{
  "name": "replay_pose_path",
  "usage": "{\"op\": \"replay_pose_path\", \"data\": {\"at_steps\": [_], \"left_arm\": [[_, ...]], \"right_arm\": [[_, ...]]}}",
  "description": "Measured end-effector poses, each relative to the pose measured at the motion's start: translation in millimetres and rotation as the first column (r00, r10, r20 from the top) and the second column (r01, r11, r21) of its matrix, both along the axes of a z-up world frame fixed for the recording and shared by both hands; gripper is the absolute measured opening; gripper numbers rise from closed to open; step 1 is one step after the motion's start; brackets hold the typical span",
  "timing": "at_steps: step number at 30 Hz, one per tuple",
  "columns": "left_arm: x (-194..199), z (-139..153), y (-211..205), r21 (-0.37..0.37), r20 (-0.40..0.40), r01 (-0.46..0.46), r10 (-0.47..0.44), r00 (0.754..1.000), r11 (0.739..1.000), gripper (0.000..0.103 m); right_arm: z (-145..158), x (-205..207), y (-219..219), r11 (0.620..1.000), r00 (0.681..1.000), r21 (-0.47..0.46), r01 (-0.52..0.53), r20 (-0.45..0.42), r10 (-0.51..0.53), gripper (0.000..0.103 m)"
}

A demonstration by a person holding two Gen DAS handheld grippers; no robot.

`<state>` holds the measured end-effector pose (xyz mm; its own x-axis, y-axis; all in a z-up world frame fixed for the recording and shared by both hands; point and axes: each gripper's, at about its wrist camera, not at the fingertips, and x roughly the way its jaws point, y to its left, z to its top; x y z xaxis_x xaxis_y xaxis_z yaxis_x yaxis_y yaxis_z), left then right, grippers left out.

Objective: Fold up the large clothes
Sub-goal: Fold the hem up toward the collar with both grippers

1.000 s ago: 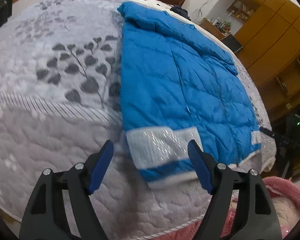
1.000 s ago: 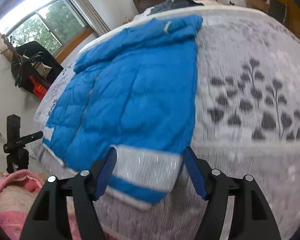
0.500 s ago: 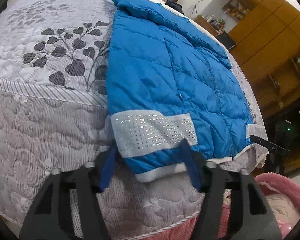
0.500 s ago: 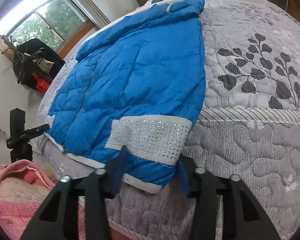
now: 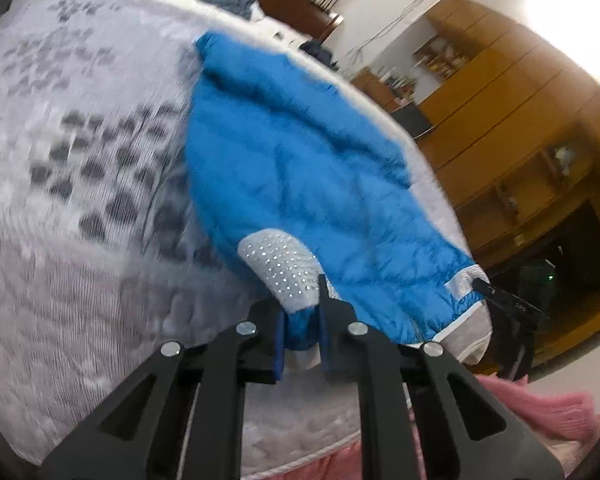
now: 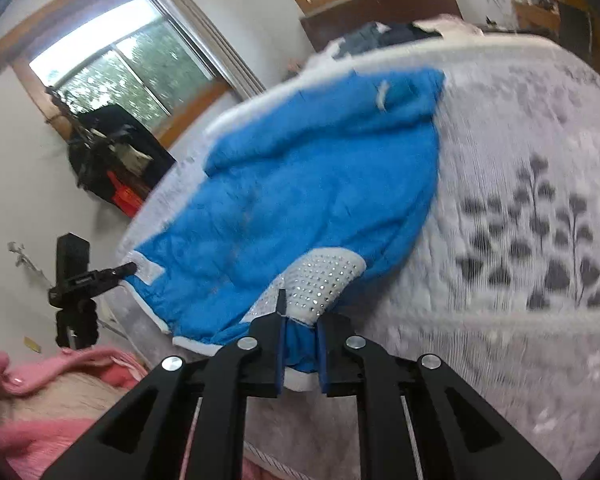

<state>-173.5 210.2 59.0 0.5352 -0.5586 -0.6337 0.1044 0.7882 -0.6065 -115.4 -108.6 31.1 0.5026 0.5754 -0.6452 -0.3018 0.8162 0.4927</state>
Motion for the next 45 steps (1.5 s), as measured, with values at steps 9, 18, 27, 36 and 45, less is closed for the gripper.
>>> {"op": "replay_pose_path", "data": {"at_steps": [9,18,27,36,45], "left_arm": [[57.4,50.7,3.3,-0.028,0.134,0.014,-0.01,0.991,1.0,0.011],[163.3,54.1,15.6,-0.061,0.112,0.001,0.006,0.994,0.998,0.011],[266.5,25.8,15.0,-0.047,0.023,-0.016,0.017,1.0,0.999,0.012],[335.7,-31.3,22.3,-0.073,-0.126,-0.041,0.032,0.992,0.996,0.014],[330.9,-27.6,34.8,-0.152,-0.136,-0.033,0.013,0.991,0.988,0.022]], "right_arm": [[49.7,67.8,-10.8,0.998,0.999,0.065,-0.024,0.048,0.021,0.012],[59.4,162.6,-14.8,0.995,1.0,0.093,-0.021,-0.016,0.023,0.012],[21.5,265.5,-20.7,0.994,0.986,0.104,0.037,-0.167,-0.019,0.012],[-30.2,330.2,-22.9,0.993,0.952,0.084,0.085,-0.3,-0.056,0.012],[-26.2,325.2,-36.3,0.984,0.953,0.159,0.085,-0.302,-0.034,0.027]]}}
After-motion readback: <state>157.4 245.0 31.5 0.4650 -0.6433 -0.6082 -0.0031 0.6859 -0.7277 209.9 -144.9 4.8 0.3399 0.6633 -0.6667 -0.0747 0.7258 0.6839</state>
